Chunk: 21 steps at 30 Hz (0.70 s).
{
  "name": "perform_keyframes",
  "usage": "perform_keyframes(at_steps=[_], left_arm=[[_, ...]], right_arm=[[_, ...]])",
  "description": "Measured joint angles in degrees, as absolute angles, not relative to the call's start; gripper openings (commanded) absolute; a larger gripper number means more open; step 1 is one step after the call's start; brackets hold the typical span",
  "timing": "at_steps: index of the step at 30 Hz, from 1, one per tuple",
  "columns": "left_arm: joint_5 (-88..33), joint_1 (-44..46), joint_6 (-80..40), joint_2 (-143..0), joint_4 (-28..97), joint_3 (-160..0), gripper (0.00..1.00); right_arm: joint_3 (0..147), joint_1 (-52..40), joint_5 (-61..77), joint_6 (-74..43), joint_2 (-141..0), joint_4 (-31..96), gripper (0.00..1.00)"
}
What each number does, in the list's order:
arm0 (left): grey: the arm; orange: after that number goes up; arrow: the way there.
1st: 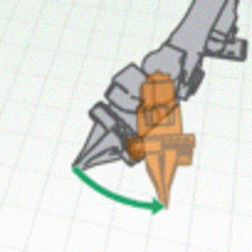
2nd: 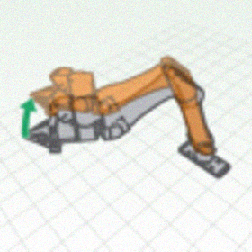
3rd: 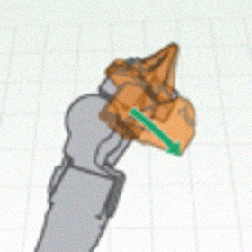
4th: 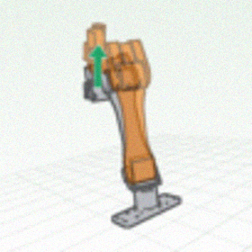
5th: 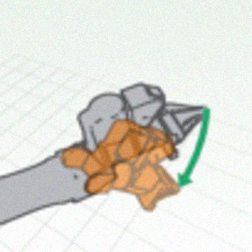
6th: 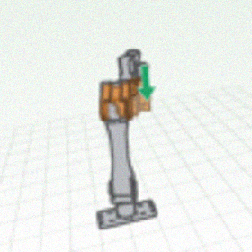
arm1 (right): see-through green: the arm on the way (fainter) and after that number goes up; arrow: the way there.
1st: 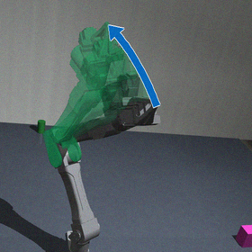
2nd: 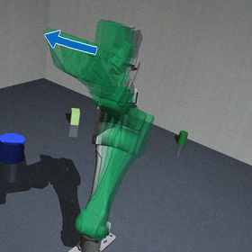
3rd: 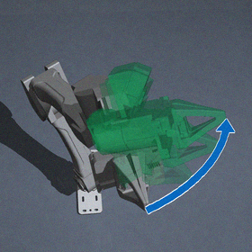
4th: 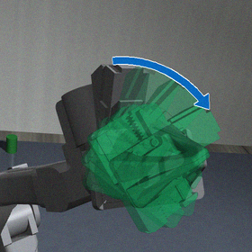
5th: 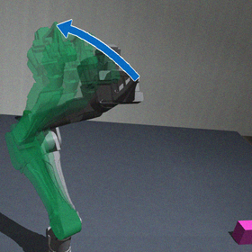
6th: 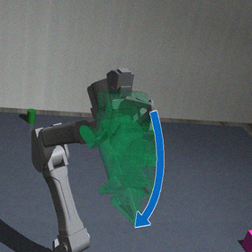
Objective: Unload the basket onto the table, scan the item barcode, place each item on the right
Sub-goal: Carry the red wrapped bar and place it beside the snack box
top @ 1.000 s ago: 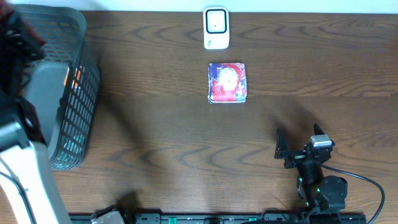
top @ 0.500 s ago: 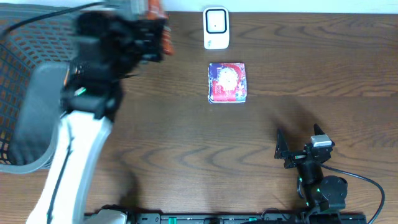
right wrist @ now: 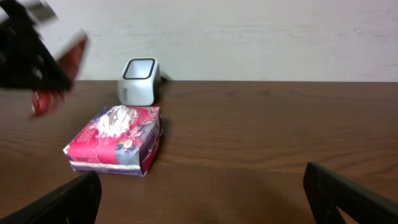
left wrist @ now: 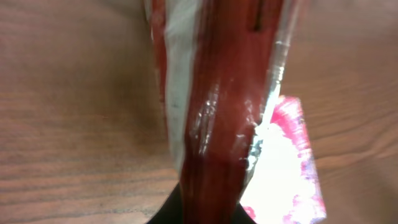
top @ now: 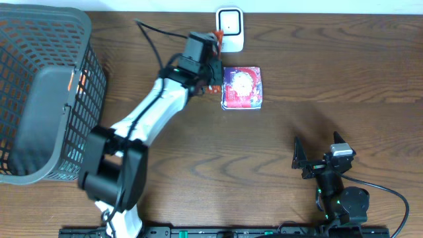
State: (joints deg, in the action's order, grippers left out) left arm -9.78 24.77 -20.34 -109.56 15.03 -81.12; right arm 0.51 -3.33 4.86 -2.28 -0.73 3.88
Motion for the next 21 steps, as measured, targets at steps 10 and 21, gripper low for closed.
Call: perform_keyframes(at_steps=[10,21], left_arm=[[-3.6,25.8,-21.43,-112.77,16.71,-81.1,0.37],[-2.81,21.82,-21.21,-101.03,15.44,-81.03,0.54]], right_arm=[[0.49,-3.33,4.86,-2.28,-0.73,3.88,0.99],[0.51,-3.33,4.86,-2.28,-0.73,3.88,0.99]])
